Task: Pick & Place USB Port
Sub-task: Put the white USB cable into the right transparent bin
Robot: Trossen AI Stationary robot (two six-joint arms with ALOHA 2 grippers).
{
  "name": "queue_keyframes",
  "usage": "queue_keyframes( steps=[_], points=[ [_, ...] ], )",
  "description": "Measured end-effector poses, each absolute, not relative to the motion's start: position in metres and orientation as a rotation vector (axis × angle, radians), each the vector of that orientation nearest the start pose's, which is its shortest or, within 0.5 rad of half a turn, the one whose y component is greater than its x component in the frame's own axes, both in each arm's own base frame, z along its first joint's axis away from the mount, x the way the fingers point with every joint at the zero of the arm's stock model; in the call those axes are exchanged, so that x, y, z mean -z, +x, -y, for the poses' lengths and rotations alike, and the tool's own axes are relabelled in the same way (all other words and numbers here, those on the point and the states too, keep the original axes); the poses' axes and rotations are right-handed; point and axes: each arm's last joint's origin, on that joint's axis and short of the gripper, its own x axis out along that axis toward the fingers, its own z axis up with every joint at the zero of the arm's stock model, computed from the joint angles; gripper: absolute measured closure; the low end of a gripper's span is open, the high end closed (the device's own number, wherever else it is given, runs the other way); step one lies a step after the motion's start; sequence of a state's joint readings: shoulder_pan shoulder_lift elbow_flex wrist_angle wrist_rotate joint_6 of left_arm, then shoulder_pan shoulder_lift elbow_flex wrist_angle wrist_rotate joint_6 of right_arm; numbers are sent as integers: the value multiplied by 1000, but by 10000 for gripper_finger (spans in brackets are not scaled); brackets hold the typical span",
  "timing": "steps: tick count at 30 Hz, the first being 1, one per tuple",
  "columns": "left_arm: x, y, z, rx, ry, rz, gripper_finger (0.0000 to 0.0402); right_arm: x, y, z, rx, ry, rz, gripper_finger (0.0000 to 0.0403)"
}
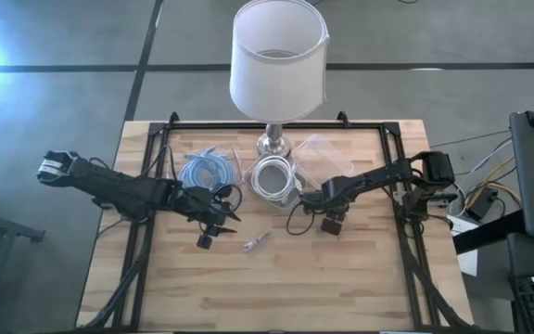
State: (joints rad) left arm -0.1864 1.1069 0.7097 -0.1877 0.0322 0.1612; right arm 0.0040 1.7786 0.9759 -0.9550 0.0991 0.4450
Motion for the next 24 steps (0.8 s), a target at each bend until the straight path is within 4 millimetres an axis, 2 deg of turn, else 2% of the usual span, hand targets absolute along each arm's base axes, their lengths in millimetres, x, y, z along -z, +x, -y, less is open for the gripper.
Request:
queue_keyframes(
  steps=[8,19,24],
  points=[
    [-247,227,44,259,201,-566,239,-141,279,0,411,280,-1691,383],
    [-247,227,44,259,201,-566,239,-196,309,-18,345,256,-1612,376],
    [-247,227,44,258,200,-566,239,-221,316,-26,376,199,-1575,375]
  ],
)
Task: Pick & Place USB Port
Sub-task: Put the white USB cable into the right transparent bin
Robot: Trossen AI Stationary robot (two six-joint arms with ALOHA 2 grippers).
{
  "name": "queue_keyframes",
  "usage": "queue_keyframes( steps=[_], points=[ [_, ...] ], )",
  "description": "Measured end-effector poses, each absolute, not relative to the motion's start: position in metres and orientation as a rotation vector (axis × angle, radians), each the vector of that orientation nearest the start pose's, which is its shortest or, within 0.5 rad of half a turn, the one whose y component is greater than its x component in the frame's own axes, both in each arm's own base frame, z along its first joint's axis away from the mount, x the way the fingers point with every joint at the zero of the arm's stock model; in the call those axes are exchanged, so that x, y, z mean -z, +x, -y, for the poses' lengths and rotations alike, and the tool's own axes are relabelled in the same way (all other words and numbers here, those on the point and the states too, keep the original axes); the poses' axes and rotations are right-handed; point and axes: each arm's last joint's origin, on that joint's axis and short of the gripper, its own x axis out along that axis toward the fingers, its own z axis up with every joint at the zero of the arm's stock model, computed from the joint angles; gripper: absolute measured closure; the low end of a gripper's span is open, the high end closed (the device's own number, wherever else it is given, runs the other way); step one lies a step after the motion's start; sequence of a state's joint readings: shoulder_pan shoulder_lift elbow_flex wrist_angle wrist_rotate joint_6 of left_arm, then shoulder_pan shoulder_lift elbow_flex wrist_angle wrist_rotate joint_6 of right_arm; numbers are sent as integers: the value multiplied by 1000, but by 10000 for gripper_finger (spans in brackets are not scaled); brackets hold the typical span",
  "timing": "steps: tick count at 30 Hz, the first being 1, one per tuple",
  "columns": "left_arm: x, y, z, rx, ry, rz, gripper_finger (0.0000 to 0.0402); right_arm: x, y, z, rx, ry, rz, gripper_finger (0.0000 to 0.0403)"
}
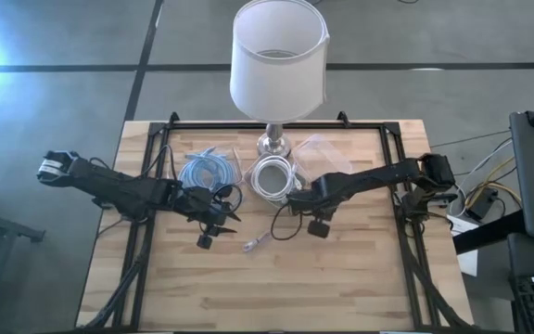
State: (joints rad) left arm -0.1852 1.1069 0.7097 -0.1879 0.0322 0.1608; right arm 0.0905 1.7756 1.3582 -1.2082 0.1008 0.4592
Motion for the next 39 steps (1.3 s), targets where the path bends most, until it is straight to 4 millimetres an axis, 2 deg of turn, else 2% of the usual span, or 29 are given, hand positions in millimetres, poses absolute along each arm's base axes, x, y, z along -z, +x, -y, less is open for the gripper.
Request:
queue_keyframes(
  steps=[5,12,15,19,28,33,39],
  points=[
    [-247,227,44,258,200,-566,239,-239,316,-26,457,91,-1558,375],
    [-247,227,44,258,200,-566,239,-253,320,-13,529,-77,-1503,374],
    [-247,227,44,258,200,-566,239,-257,322,-2,535,-85,-1498,374],
    [-247,227,44,258,200,-566,239,-259,322,23,577,-45,-1501,374],
    [-247,227,44,258,200,-566,239,-247,314,88,735,150,-1471,374],
    [-247,227,44,259,201,-566,239,-233,312,110,780,220,-1452,374],
    [-247,227,44,259,201,-567,239,-213,311,127,743,294,-1410,374]
  ],
)
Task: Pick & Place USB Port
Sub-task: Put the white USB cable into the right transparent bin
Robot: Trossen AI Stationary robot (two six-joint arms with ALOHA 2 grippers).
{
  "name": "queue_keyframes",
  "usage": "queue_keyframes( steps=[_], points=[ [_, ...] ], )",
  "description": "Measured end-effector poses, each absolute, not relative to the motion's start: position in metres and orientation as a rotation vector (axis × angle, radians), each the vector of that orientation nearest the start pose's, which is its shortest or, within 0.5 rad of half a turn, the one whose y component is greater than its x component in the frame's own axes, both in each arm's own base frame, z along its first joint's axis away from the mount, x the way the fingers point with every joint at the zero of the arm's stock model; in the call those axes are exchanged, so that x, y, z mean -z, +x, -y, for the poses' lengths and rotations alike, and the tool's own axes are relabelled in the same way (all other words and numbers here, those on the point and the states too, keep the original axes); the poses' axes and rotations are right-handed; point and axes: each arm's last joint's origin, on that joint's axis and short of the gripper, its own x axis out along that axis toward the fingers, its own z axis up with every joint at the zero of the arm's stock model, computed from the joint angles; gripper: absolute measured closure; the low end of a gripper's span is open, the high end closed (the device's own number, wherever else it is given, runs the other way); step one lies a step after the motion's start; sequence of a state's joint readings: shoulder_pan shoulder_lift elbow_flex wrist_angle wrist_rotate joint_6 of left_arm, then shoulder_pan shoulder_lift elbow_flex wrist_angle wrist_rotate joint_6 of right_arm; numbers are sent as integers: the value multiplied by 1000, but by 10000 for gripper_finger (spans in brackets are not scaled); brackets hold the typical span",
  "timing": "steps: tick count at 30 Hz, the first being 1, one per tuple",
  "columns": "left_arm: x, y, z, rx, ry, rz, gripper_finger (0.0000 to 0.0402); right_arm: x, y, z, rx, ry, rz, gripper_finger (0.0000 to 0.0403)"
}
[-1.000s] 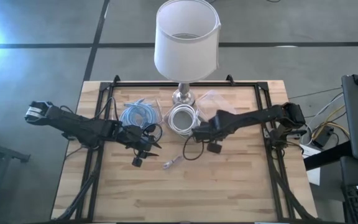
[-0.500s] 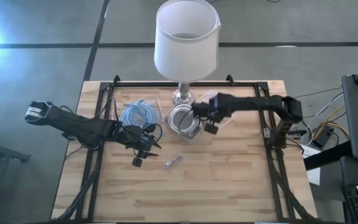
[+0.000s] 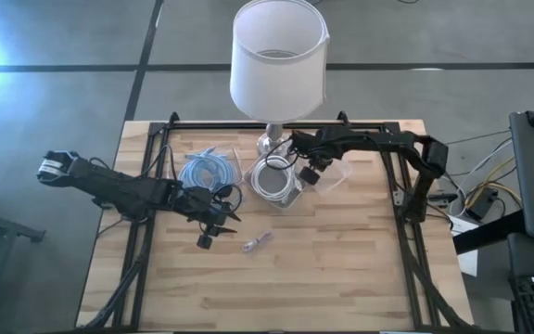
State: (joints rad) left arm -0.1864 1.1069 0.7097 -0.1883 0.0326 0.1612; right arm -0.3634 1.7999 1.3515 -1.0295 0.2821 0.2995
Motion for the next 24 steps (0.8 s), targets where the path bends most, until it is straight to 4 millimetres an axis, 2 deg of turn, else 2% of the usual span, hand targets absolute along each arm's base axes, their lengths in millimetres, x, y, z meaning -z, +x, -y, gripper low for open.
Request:
queue_keyframes(
  steps=[7,13,19,24],
  points=[
    [-247,227,44,260,201,-569,239,-194,298,136,804,364,-1425,374],
    [-246,227,44,259,201,-573,239,-177,289,133,835,428,-1448,374],
    [-246,227,44,259,201,-573,239,-162,290,133,817,433,-1381,374],
    [-246,227,44,259,201,-574,239,-158,290,133,800,448,-1353,374]
  ],
)
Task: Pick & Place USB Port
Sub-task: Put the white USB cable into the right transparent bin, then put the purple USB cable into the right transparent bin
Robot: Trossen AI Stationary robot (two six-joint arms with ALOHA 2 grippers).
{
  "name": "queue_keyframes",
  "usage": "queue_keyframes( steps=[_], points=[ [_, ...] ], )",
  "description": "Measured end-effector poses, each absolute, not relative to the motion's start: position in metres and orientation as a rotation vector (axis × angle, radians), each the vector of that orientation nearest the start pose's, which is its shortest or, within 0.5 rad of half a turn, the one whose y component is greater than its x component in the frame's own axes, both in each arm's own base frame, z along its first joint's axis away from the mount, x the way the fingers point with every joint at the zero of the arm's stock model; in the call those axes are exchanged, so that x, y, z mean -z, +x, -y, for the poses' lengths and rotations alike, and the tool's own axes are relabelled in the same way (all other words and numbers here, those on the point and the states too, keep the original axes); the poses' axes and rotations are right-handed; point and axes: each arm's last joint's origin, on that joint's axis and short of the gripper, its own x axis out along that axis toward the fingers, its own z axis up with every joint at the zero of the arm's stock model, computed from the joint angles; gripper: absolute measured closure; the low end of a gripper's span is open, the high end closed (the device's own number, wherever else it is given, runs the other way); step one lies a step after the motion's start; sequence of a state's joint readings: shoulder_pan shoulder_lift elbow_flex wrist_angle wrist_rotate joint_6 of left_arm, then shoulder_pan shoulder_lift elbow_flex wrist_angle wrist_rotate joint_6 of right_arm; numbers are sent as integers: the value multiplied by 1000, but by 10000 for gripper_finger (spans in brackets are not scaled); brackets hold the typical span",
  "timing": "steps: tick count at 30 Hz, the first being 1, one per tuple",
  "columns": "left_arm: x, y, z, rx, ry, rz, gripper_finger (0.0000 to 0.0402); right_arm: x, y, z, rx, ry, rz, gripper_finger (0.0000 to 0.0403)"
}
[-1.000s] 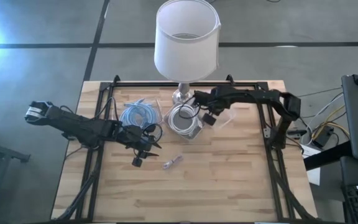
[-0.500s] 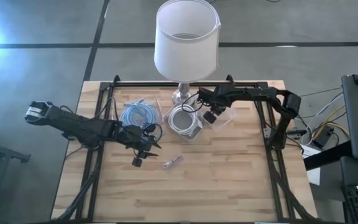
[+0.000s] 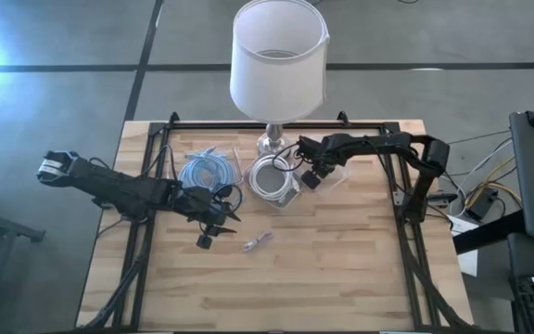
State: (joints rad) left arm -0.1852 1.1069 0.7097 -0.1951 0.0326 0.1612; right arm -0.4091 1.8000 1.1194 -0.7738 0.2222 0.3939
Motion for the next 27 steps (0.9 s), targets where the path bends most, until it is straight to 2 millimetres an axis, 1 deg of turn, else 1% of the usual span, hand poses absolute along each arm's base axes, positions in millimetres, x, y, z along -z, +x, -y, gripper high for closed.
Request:
queue_keyframes(
  steps=[9,27],
  points=[
    [-246,227,44,259,201,-574,239,-154,286,135,805,457,-1361,371],
    [-246,227,44,259,202,-574,239,-159,290,137,785,415,-1362,299]
  ],
)
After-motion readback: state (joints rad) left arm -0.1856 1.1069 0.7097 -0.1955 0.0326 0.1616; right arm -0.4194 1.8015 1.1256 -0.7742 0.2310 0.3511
